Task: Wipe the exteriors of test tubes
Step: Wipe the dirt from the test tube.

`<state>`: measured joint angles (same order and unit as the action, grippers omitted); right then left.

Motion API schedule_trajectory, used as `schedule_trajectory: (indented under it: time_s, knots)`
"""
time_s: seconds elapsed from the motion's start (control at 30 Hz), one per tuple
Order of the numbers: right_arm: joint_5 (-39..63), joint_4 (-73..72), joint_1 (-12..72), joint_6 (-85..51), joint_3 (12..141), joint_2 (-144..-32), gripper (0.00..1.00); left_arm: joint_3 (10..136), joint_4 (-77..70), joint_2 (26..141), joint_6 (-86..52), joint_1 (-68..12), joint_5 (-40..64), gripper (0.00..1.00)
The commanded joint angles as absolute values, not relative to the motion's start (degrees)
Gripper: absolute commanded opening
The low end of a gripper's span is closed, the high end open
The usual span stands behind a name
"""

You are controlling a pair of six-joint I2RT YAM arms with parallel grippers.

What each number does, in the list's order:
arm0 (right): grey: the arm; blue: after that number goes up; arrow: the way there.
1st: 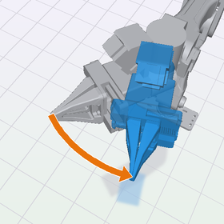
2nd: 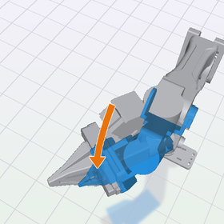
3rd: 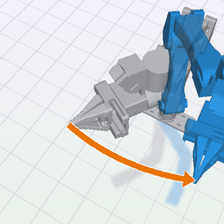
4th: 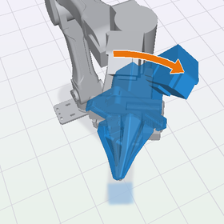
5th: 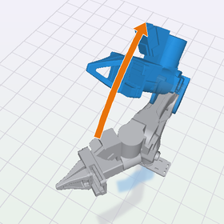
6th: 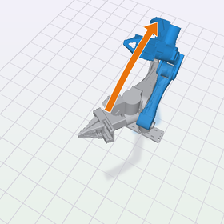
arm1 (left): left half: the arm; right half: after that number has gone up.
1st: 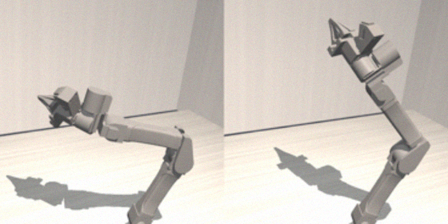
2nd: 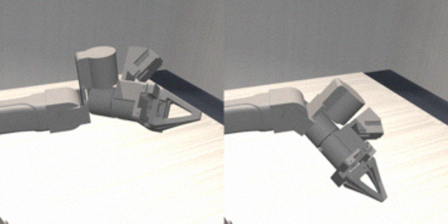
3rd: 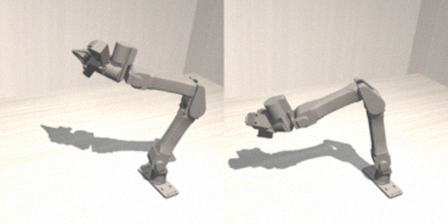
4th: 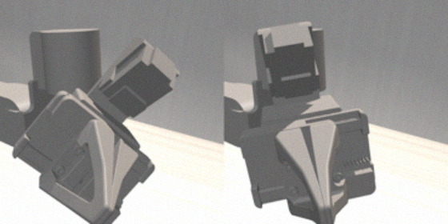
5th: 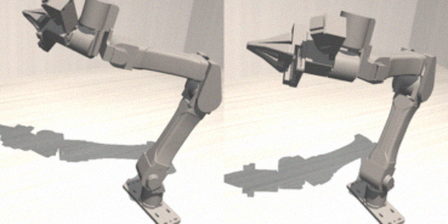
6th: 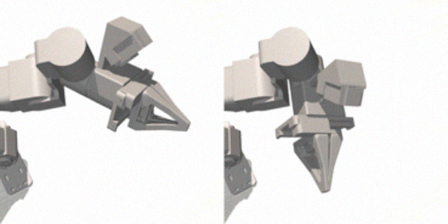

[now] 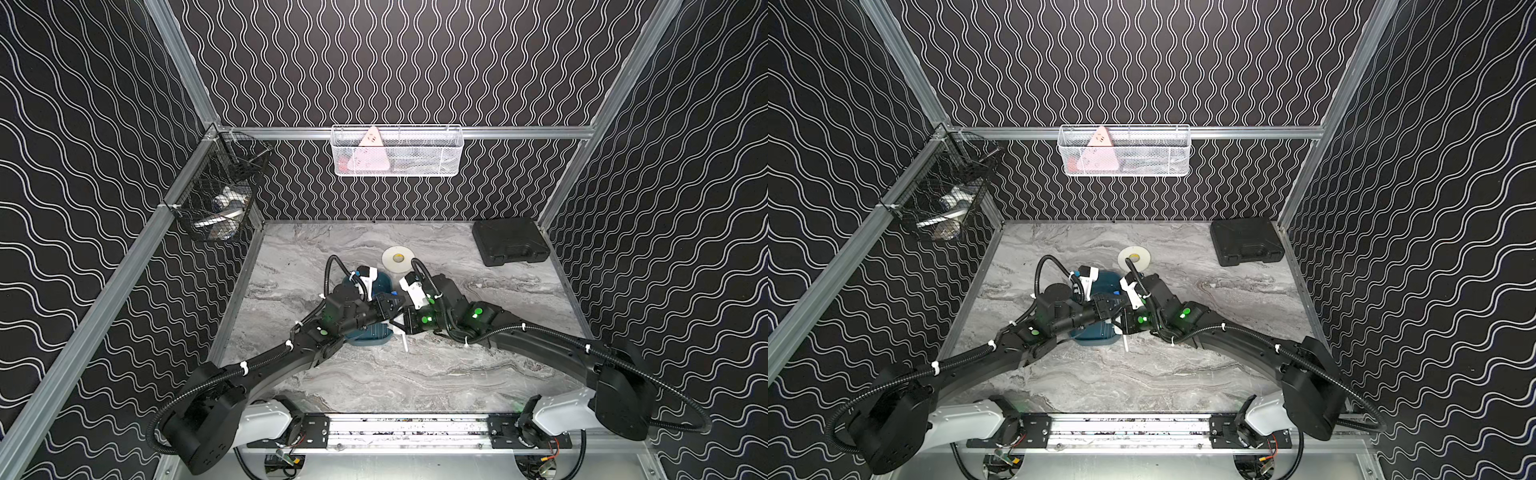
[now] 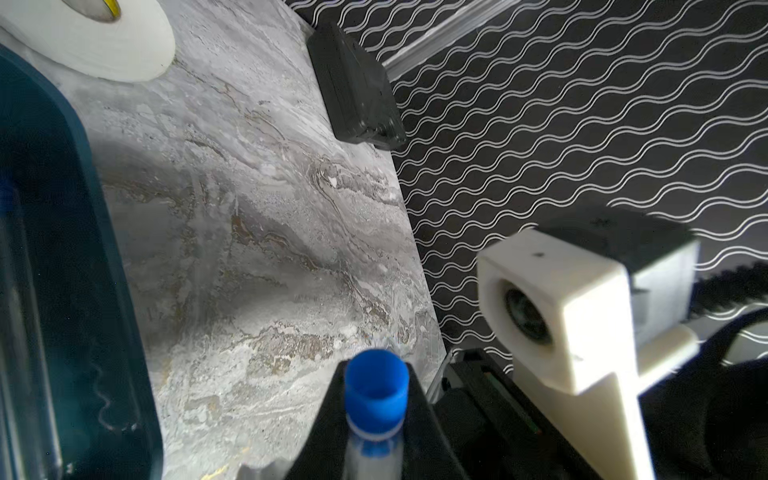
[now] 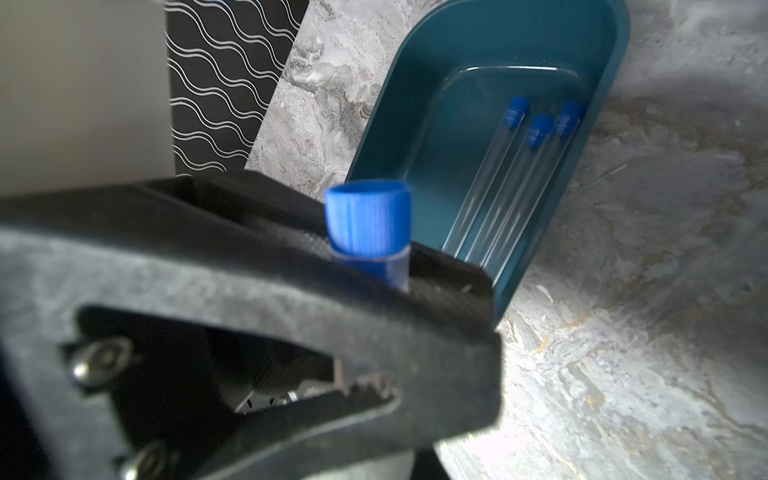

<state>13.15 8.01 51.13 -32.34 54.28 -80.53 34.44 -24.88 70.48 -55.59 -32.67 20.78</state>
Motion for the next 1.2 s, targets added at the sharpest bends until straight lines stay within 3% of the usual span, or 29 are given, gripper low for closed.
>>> schedule_trajectory:
  time_s: [0.0,0.23,0.37,0.73,1.0,1.17]
  knots:
    - [11.72,7.78,53.97,-37.23,48.93,-78.24,0.17,34.86,-26.62,70.30,-55.71,-31.79,21.09,0.15]
    - [9.18,3.55,58.45,-43.19,41.49,-76.09,0.16,34.89,-27.24,71.10,-55.99,-30.80,22.22,0.16]
    - [6.88,6.88,57.41,-38.35,47.38,-77.93,0.17,34.37,-27.73,71.09,-56.17,-30.71,22.41,0.16]
    - [13.72,13.39,49.14,-28.61,63.38,-86.35,0.17,34.50,-26.66,70.14,-55.99,-30.55,22.50,0.16]
    - [13.36,6.33,54.03,-37.57,49.83,-80.08,0.18,34.32,-28.88,71.90,-56.99,-30.27,23.19,0.16]
    - [9.09,2.83,54.67,-38.91,47.88,-77.90,0.18,34.28,-30.36,72.99,-57.92,-30.22,23.98,0.16]
